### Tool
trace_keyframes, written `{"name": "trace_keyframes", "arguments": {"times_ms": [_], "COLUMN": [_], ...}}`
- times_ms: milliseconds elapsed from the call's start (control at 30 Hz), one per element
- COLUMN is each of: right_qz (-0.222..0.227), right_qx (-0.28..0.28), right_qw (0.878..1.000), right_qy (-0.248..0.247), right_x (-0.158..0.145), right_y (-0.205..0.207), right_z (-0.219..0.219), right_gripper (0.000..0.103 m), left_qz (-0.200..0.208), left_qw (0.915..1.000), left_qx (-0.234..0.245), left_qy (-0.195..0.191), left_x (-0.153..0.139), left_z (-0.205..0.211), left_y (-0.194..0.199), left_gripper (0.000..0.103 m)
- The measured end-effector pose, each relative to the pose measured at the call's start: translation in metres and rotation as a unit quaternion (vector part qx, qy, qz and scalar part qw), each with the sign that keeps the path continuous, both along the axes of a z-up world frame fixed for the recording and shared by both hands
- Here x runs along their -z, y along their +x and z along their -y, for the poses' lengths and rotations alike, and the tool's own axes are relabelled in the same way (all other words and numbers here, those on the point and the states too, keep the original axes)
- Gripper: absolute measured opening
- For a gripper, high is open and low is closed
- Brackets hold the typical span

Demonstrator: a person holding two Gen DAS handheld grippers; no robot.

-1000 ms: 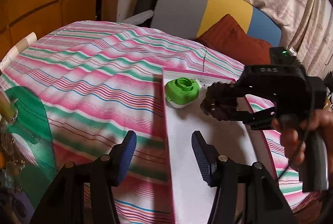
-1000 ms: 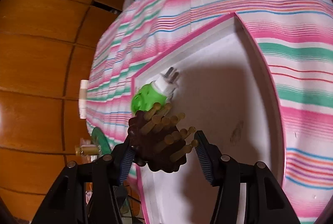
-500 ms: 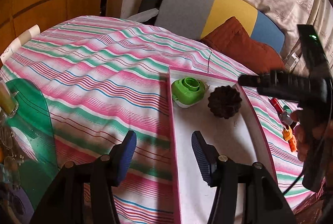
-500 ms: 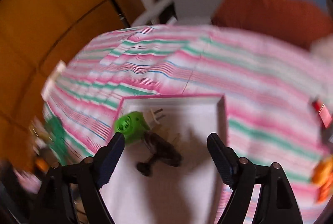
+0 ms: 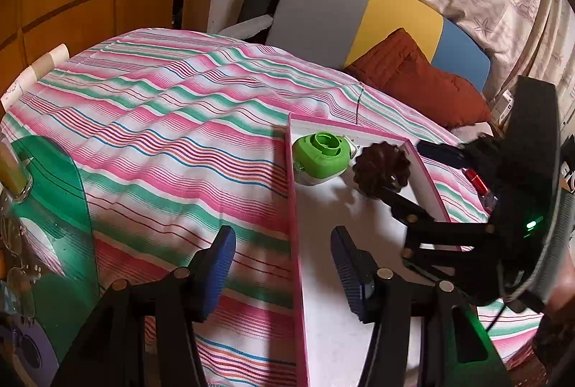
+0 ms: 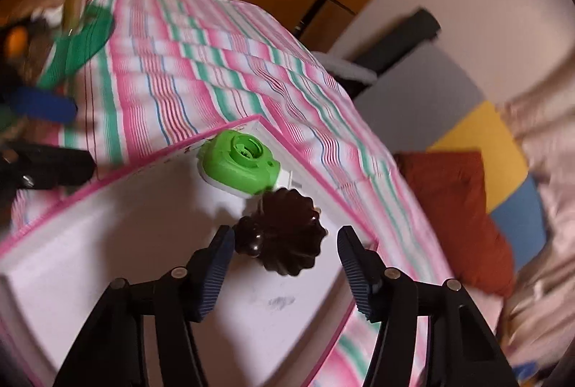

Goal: Organize rigid objects
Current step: 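Carry the brown spiky brush over the tray with the right tool, then lower the brush into the tray beside the green toy and open the right tool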

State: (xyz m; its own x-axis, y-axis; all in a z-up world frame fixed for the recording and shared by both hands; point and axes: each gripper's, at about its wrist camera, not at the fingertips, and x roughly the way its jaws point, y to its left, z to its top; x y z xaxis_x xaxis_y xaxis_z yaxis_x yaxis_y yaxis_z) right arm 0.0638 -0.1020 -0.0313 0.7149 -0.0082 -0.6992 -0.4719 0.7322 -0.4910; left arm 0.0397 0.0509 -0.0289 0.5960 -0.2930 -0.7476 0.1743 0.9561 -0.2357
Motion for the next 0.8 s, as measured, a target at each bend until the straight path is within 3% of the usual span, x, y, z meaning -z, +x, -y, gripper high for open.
{"name": "trace_keyframes", "arguments": {"times_ms": [167, 267, 400, 533, 700, 800], "right_qz": [-0.014, -0.042, -0.08, -0.114, -0.124, -0.117], "right_qx": [-0.005, 0.032, 0.095, 0.158, 0.204, 0.2], "right_qw": [1.0, 0.995, 0.975, 0.943, 0.916, 0.908], "right_qy": [0.009, 0.086, 0.186, 0.269, 0.322, 0.35], "right_x": [0.004, -0.009, -0.02, -0.019, -0.014, -0.022], "right_y": [0.014, 0.029, 0.049, 0.068, 0.077, 0.064], "right_z": [-0.004, 0.008, 0.036, 0.067, 0.089, 0.094], "right_gripper": [0.053, 0.048, 0.047, 0.047, 0.044, 0.045], "left_qz": [-0.003, -0.003, -0.002, -0.001, 0.0, 0.003], "left_qw": [1.0, 1.0, 1.0, 1.0, 1.0, 1.0], "left_qx": [-0.003, -0.005, -0.002, 0.0, 0.002, 0.006], "left_qy": [-0.002, -0.003, -0.003, -0.002, 0.0, 0.0], "left_x": [0.001, 0.001, 0.0, 0.0, -0.002, -0.003], "left_z": [-0.001, -0.003, -0.002, -0.001, 0.001, 0.002], "left_y": [0.001, 0.001, 0.0, -0.001, -0.002, -0.003], "left_gripper": [0.056, 0.056, 0.056, 0.056, 0.056, 0.056]}}
